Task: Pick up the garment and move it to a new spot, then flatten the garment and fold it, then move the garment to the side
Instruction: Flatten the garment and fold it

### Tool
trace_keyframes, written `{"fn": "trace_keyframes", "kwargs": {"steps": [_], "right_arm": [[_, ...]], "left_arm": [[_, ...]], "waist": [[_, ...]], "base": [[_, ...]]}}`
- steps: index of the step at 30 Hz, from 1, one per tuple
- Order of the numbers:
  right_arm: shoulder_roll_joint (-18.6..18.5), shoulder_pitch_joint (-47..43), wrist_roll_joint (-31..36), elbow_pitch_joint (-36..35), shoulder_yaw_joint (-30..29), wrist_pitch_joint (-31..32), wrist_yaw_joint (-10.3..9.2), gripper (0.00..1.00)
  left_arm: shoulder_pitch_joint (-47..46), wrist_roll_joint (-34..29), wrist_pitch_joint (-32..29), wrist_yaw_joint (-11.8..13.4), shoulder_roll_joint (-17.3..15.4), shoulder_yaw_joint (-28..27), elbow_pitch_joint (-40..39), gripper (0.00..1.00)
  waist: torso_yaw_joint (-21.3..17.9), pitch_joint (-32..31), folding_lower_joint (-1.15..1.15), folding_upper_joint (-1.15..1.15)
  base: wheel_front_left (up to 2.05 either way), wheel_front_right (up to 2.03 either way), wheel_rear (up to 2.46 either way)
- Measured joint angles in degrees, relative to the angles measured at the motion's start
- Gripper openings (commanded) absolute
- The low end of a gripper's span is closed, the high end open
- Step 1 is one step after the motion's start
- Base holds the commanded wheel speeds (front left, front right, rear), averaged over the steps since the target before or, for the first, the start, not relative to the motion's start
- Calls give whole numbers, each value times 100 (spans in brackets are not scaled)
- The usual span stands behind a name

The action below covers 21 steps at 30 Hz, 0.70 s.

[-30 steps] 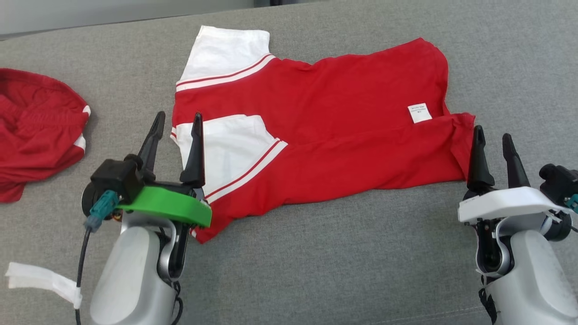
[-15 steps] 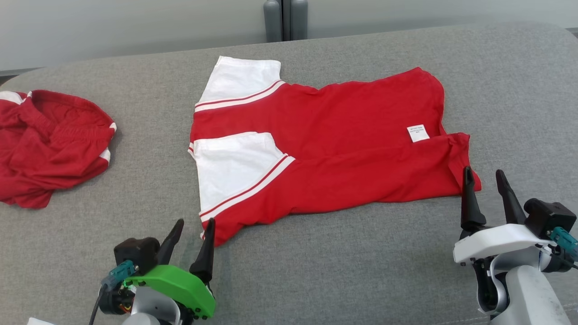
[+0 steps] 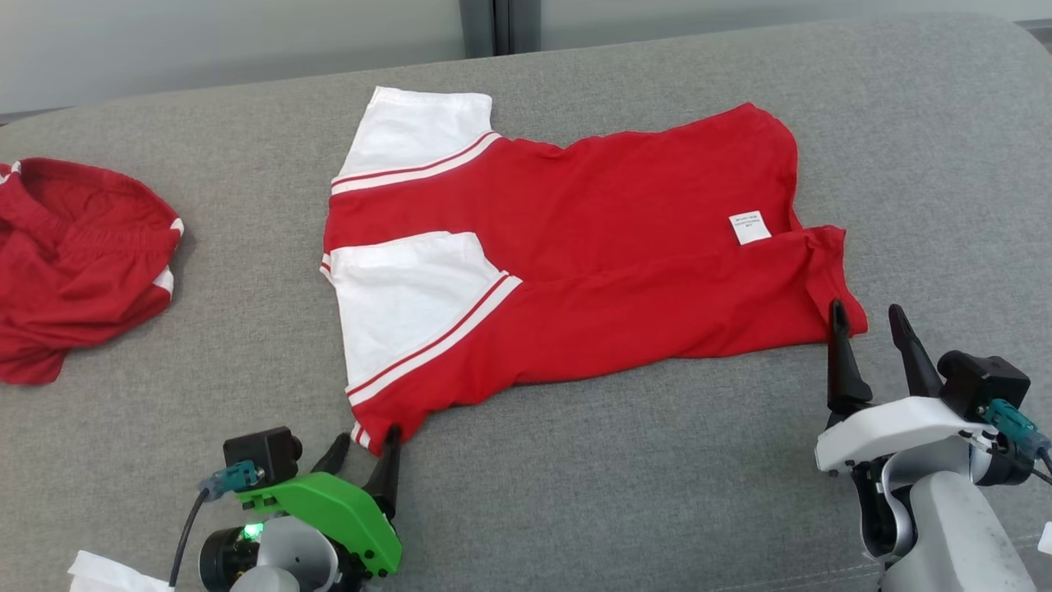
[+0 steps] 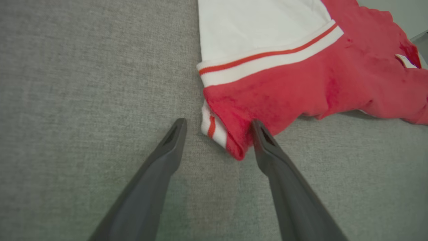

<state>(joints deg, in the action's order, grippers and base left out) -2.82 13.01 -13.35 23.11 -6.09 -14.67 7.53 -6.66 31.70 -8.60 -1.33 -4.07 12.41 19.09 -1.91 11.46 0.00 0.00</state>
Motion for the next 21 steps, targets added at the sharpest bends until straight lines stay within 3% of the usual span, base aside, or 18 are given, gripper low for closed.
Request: {"fn": "trace_keyframes", "kwargs": {"steps": [1, 2, 3, 11, 15, 20, 21], "right_arm": [[-1, 35, 27, 55, -37, 24, 0, 100], [-1, 62, 71, 122, -76, 57, 0, 100], [0, 99, 122, 204, -112, 105, 0, 100], [-1, 561, 606, 995, -290, 433, 0, 100], [0, 766, 1121, 1435, -666, 570, 0, 100], [1, 995, 1080, 1934, -738, 712, 0, 98], [0, 1038, 1048, 1987, -716, 710, 0, 49]], "left_arm": [[-15, 4, -1, 0, 7, 14, 3, 39], [-26, 15, 0, 0, 12, 23, 4, 29], [-46, 40, 3, 0, 19, 35, 7, 0], [-109, 48, 222, -15, 56, 89, -122, 0], [-135, 45, 315, -12, 48, 87, -265, 0], [-133, 45, 368, 0, 46, 96, -420, 0], [-132, 45, 388, 3, 45, 94, -434, 0]], "waist": [[-8, 19, 0, 0], [-13, 35, 0, 0], [-13, 49, 0, 0], [86, 93, 0, 0], [179, 109, 0, 0], [282, 115, 0, 0], [291, 114, 0, 0]], "base": [[0, 0, 0], [0, 0, 0], [0, 0, 0], [0, 0, 0], [0, 0, 0], [0, 0, 0], [0, 0, 0]]}}
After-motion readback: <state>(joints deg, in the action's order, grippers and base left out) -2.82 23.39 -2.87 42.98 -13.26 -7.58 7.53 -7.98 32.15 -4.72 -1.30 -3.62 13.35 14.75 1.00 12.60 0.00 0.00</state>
